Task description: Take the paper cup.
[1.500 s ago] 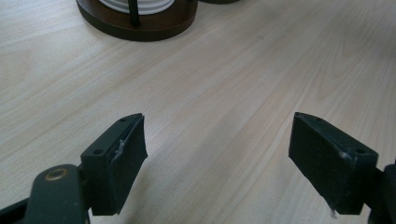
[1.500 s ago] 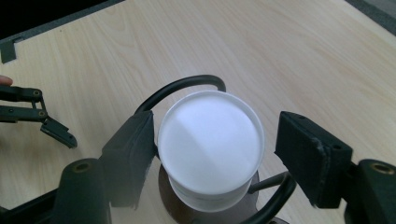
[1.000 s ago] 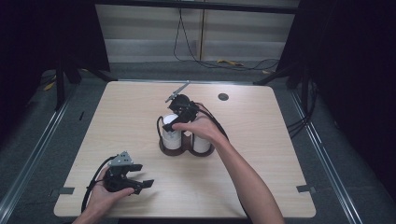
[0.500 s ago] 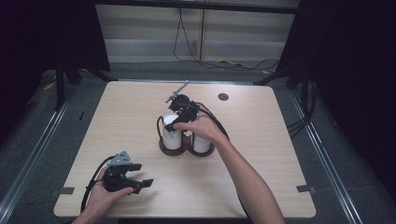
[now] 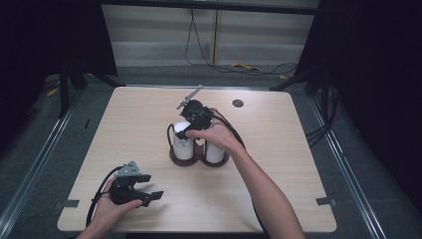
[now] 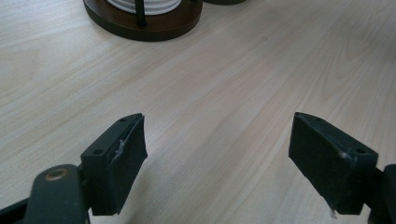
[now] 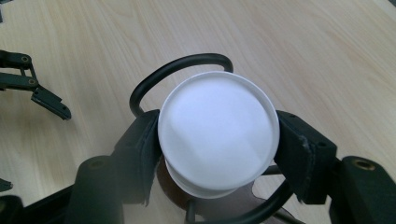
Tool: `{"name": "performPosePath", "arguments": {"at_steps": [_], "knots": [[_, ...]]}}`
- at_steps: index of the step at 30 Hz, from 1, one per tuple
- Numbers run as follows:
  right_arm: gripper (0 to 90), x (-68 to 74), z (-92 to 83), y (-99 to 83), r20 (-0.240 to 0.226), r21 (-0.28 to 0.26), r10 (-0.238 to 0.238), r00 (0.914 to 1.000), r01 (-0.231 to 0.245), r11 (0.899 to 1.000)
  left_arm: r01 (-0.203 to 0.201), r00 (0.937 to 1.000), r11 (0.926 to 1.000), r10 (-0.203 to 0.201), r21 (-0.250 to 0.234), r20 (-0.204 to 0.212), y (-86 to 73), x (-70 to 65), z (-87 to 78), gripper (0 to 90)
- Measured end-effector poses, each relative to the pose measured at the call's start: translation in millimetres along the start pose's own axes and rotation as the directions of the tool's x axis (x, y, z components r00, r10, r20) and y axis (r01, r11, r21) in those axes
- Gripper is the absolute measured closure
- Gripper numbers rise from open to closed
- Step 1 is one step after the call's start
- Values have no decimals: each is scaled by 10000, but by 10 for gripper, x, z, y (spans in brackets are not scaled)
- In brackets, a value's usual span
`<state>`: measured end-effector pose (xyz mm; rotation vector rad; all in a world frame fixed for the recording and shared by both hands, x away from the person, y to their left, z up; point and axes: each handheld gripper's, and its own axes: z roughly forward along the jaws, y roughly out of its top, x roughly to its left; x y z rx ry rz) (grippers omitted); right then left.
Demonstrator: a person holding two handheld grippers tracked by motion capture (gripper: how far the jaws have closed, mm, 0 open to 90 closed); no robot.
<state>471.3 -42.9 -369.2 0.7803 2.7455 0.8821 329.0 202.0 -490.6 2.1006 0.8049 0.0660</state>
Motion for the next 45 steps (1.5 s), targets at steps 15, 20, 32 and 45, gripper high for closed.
{"name": "performPosePath", "arguments": {"at_steps": [15, 20, 32, 45], "knots": [[360, 5, 4, 9, 83, -41, -121, 9999, 121, 9999, 19, 10000, 10000, -19, -21, 8, -1, 3, -2, 189], [368, -11, -37, 5, 177, -327, -116, 9998, 122, 9994, 18, 10000, 10000, -18, -13, 16, -1, 3, 0, 189], [379, 0, -100, 5, 201, -601, -89, 9998, 101, 9981, 19, 10000, 10000, -19, -5, 27, -2, 3, 1, 197], [382, -1, -197, 9, 213, -925, -81, 9997, 101, 9957, 83, 10000, 10000, -83, -16, 39, -4, 4, 4, 197]]}}
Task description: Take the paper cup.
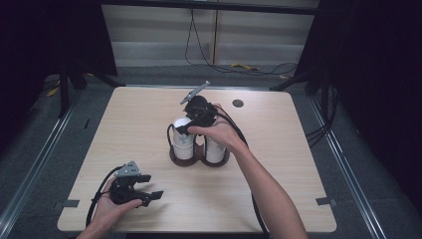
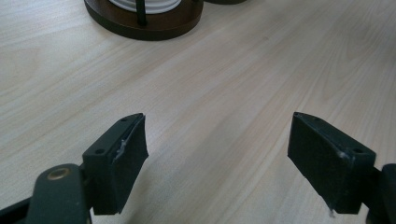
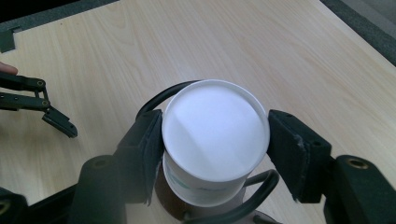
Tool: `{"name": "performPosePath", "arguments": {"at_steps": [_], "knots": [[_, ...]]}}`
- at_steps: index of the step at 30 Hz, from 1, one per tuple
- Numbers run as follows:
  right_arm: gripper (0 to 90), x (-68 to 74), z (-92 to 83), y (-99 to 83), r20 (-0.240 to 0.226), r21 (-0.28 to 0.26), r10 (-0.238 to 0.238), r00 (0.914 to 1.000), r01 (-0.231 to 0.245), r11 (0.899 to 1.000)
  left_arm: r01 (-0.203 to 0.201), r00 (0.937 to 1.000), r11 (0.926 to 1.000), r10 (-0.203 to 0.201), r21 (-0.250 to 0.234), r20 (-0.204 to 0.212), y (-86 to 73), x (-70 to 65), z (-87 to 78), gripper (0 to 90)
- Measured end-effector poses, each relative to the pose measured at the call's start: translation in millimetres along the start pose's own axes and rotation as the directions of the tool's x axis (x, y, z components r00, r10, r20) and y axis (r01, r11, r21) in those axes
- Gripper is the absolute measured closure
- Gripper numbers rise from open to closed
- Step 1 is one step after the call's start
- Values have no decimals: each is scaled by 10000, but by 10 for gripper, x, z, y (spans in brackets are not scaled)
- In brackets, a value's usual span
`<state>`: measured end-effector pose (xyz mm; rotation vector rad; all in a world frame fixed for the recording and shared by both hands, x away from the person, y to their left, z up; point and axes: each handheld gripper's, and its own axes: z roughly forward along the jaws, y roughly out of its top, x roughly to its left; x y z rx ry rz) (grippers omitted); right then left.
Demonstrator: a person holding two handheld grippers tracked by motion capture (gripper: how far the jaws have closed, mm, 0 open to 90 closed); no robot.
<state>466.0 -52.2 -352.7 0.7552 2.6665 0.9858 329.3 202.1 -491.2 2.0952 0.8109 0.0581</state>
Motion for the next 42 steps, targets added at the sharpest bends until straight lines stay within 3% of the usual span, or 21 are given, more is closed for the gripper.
{"name": "performPosePath", "arguments": {"at_steps": [30, 42], "knots": [[386, -22, -275, 42, -32, -616, 105, 9999, -107, 9980, 11, 10000, 10000, -11, 1, -50, 0, 6, 2, 196], [386, -27, -426, 60, 35, -1191, 219, 9998, -213, 9926, 11, 10000, 10000, -12, -58, -68, 1, 7, 3, 196]]}}
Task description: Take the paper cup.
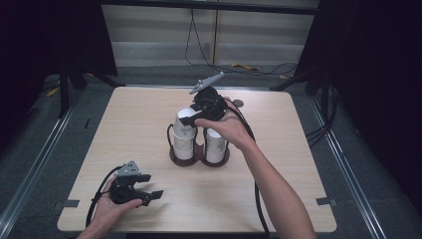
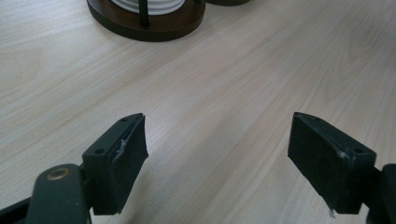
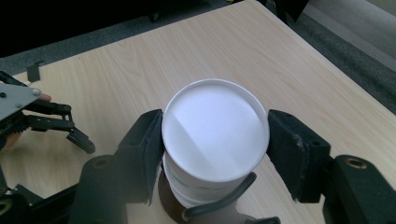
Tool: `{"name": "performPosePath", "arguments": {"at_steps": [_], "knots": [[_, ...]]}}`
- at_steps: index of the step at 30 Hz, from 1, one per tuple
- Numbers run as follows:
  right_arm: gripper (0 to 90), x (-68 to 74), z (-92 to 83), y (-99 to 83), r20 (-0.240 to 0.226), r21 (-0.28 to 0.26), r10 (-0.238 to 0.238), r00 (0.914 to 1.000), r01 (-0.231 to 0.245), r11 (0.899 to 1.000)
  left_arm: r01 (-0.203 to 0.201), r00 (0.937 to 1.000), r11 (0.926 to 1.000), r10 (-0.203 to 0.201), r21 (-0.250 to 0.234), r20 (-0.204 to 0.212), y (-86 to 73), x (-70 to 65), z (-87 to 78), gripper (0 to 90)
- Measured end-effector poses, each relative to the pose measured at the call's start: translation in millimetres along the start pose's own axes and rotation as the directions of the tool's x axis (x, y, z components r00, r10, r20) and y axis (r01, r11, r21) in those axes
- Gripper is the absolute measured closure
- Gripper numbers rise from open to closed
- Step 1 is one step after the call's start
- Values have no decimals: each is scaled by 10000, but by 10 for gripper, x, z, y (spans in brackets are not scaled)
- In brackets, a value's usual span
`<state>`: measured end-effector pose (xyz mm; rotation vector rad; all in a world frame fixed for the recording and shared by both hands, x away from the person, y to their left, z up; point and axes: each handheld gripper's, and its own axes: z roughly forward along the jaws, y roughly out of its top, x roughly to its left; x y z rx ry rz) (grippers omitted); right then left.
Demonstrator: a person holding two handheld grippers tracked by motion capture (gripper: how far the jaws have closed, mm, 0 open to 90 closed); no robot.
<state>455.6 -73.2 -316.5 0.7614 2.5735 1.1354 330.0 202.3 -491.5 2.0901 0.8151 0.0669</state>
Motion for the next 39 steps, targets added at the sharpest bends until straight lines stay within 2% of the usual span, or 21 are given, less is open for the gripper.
{"name": "performPosePath", "arguments": {"at_steps": [6, 12, 16, 19, 24, 26, 30, 34, 36, 39], "knots": [[387, -21, -62, -4, -33, -209, 123, 9999, -124, 9997, 16, 10000, 10000, -16, -44, -27, 1, 9, -3, 196], [387, -22, -144, -5, -69, -406, 187, 9998, -190, 9990, 207, 9998, 9994, -209, -273, -69, 3, 27, -18, 196], [387, -20, -214, -14, -220, -613, 290, 9993, -303, 9977, 284, 9993, 9967, -301, -756, -215, 34, 56, -80, 207], [387, -22, -276, -24, -237, -726, 346, 9991, -362, 9967, 481, 9987, 9963, -491, -718, -123, 31, 84, -89, 202], [387, -2, -394, -60, -294, -1045, 412, 9987, -441, 9935, 599, 9982, 9928, -601, -1038, 7, 46, 75, -100, 183], [387, 31, -440, -92, -423, -1254, 390, 9983, -440, 9911, 476, 9988, 9918, -481, -1183, -13, 67, 53, -104, 183], [387, 77, -494, -172, -513, -1329, 439, 9977, -504, 9899, 86, 9997, 9874, -121, -1580, -212, 164, -15, -124, 197], [387, 115, -573, -242, -539, -1470, 523, 9972, -597, 9873, -70, 9999, 9813, 44, -1922, -141, 295, -74, -149, 201], [387, 137, -622, -268, -409, -1401, 437, 9982, -491, 9889, -259, 9997, 9817, 248, -1887, -81, 351, -85, -141, 200], [387, 155, -683, -310, -368, -1407, 538, 9979, -584, 9883, -214, 9997, 9791, 229, -2024, 46, 431, -87, -114, 199]]}}
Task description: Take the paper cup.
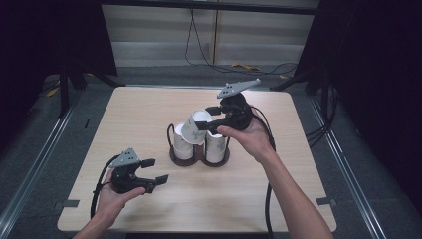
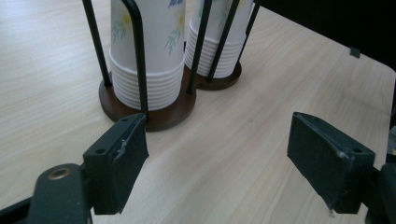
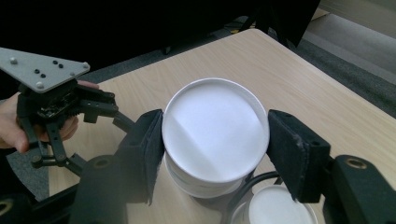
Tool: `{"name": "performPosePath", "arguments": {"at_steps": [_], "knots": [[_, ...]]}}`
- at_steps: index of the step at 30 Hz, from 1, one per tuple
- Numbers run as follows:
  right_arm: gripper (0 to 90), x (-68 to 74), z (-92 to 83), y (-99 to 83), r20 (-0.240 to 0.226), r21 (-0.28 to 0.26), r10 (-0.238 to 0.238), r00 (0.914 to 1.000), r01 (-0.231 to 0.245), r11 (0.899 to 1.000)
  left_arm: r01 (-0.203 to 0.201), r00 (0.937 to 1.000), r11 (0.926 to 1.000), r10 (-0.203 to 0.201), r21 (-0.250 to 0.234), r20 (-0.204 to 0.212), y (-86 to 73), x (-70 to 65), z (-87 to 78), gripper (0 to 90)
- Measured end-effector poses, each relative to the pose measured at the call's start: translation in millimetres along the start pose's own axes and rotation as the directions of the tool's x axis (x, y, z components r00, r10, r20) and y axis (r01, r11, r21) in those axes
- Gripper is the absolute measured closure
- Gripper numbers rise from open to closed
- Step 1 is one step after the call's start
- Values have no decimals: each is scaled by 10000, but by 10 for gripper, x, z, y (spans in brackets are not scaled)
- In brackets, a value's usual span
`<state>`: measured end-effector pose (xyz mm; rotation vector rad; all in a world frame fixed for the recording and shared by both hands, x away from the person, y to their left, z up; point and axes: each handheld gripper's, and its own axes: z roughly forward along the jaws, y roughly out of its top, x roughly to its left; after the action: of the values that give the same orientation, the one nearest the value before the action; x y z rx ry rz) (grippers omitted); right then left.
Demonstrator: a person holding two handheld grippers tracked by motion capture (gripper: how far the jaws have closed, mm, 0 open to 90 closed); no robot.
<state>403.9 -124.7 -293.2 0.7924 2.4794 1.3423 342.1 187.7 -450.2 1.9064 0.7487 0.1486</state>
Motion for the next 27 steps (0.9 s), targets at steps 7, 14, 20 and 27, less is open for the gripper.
{"name": "performPosePath", "arguments": {"at_steps": [7, 14, 20, 27], "knots": [[388, 57, -52, -110, -234, 56, 35, 9997, -33, 10000, 609, 9952, 9967, -566, -531, 792, 150, -52, 93, 199], [388, 163, -44, -309, -407, 91, -30, 9992, 34, 10000, -320, 9967, 9985, 351, -434, 734, 221, -171, 168, 193], [388, 186, -44, -530, -547, 14, 381, 9978, -381, 9993, -267, 9970, 9992, 288, -295, 713, 223, -157, 232, 176], [388, 188, -14, -777, -725, 85, 861, 9936, -857, 9963, -281, 9955, 9996, 280, -2, 911, 290, -182, 301, 179]]}}
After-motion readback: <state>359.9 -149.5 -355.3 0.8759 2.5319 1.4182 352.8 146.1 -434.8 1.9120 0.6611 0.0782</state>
